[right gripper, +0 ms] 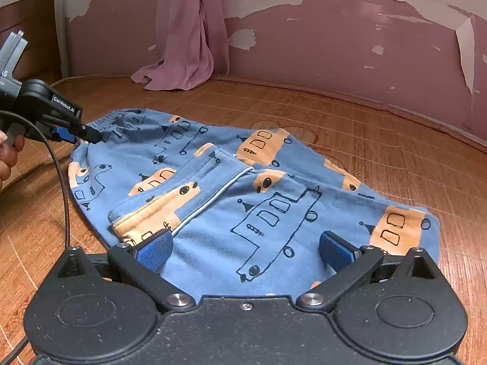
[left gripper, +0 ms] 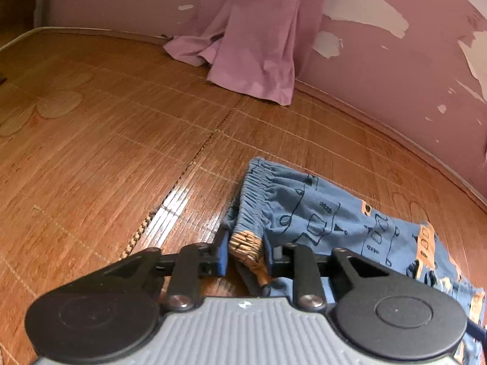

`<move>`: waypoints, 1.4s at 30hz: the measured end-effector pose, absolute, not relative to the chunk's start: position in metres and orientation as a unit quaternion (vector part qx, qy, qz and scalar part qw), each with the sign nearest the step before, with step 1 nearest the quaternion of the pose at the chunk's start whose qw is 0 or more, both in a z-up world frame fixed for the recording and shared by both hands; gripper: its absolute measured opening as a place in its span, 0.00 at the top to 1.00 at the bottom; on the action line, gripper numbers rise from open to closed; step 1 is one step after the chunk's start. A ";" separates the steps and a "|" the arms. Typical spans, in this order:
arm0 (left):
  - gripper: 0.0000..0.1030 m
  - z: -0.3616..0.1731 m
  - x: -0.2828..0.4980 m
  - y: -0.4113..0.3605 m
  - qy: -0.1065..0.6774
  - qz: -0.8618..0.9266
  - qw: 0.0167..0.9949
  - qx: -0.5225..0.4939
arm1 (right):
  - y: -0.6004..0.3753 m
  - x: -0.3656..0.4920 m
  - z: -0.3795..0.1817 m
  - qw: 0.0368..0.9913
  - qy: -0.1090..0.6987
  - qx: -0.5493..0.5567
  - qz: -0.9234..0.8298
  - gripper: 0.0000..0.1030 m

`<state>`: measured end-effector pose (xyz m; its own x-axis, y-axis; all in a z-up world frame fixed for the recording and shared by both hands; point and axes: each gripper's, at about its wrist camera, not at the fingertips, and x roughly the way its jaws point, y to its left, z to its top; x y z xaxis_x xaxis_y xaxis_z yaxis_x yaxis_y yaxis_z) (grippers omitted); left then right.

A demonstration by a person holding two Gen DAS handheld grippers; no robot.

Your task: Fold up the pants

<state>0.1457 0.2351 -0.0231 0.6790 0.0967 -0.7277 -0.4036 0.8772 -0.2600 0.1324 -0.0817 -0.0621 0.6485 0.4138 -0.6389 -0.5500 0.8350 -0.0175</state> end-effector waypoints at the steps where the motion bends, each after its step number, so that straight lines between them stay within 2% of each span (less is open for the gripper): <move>1: 0.79 -0.020 0.145 0.232 0.372 0.144 0.896 -0.197 | -0.082 0.132 -0.062 0.902 0.323 -0.105 0.267 0.01; 13: 0.80 0.030 0.132 0.124 0.282 0.085 0.954 0.055 | -0.082 0.133 -0.060 0.902 0.320 -0.104 0.269 0.01; 17: 0.80 0.041 0.127 0.090 0.256 0.042 0.960 0.100 | -0.088 0.133 -0.056 0.905 0.311 -0.092 0.275 0.05; 23: 0.80 0.058 0.120 0.050 0.234 -0.024 0.966 0.111 | -0.126 0.135 -0.027 0.912 0.285 -0.097 0.279 0.11; 31: 0.80 0.060 0.114 -0.026 0.229 -0.151 0.954 0.124 | -0.213 0.141 0.001 0.925 0.284 -0.084 0.237 0.12; 36: 0.80 0.030 0.119 -0.079 0.268 -0.211 0.928 0.151 | -0.264 0.153 -0.005 0.937 0.289 0.004 0.196 0.12; 42: 0.80 -0.002 0.119 -0.120 0.302 -0.241 0.904 0.184 | -0.289 0.172 -0.022 0.908 0.320 0.118 0.242 0.26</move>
<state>0.1188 -0.1196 -0.0020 0.7017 -0.3234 -0.6348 0.5463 0.8162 0.1881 0.1717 -0.2894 -0.0216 0.6788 0.5152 -0.5233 -0.3638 0.8549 0.3698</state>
